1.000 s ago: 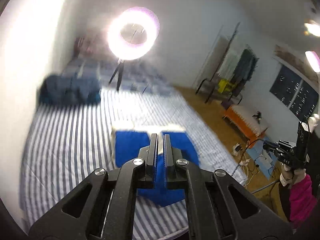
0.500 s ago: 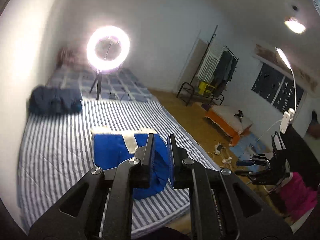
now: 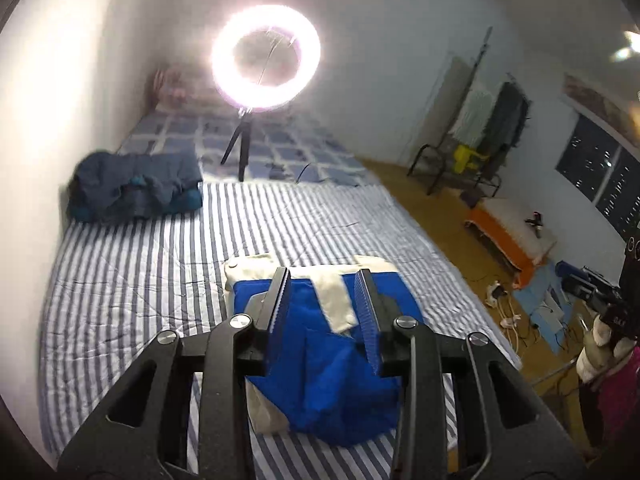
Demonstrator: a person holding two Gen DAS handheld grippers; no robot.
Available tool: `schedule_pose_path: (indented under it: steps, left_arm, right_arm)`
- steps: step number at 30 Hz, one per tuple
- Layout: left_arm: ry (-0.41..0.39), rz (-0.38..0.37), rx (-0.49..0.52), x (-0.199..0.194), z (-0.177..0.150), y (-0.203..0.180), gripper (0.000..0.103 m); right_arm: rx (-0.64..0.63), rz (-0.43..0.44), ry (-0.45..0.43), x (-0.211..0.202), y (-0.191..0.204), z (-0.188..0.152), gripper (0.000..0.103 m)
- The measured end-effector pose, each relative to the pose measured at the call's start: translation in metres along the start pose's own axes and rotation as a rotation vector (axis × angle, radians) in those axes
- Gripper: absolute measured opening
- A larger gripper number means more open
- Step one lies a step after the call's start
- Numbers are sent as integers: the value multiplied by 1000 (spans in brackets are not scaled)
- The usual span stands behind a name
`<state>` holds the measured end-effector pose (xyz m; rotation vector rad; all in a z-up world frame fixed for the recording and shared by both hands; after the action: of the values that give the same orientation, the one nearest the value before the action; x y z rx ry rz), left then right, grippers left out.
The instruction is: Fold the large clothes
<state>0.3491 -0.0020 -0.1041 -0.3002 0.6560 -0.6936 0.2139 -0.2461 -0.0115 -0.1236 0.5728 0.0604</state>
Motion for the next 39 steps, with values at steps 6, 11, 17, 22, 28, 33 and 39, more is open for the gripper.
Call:
schedule_pose_path:
  steps: [6, 11, 17, 22, 28, 33, 39]
  left_arm:
    - [85, 31, -29, 84, 1, 39, 14]
    - [140, 72, -31, 138, -16, 67, 14]
    - [199, 137, -84, 182, -45, 114, 14]
    - [218, 157, -21, 198, -71, 137, 13]
    - [234, 161, 22, 208, -87, 139, 13]
    - [197, 153, 42, 176, -68, 114, 13]
    - [159, -1, 109, 134, -88, 41, 13]
  right_arm:
    - [15, 38, 153, 130, 13, -4, 20]
    - [37, -1, 253, 212, 1, -32, 20]
    - [105, -1, 324, 265, -16, -53, 20]
    - [81, -20, 394, 294, -22, -85, 16]
    - [72, -28, 443, 314, -17, -116, 16]
    - [96, -16, 424, 285, -25, -93, 16]
    - [127, 156, 275, 190, -21, -67, 16]
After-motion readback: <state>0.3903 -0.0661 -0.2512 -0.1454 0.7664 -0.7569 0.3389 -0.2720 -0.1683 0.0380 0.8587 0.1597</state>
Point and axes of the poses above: each gripper's, at about its wrist camera, not at the fingertips, and x roughly the way its jaws point, y to its left, z to its top, the point moved 9 cm from there along x, roughly the way its jaws point, and after that the axes turned 13 degrees about -z, right-handed, at the moved point
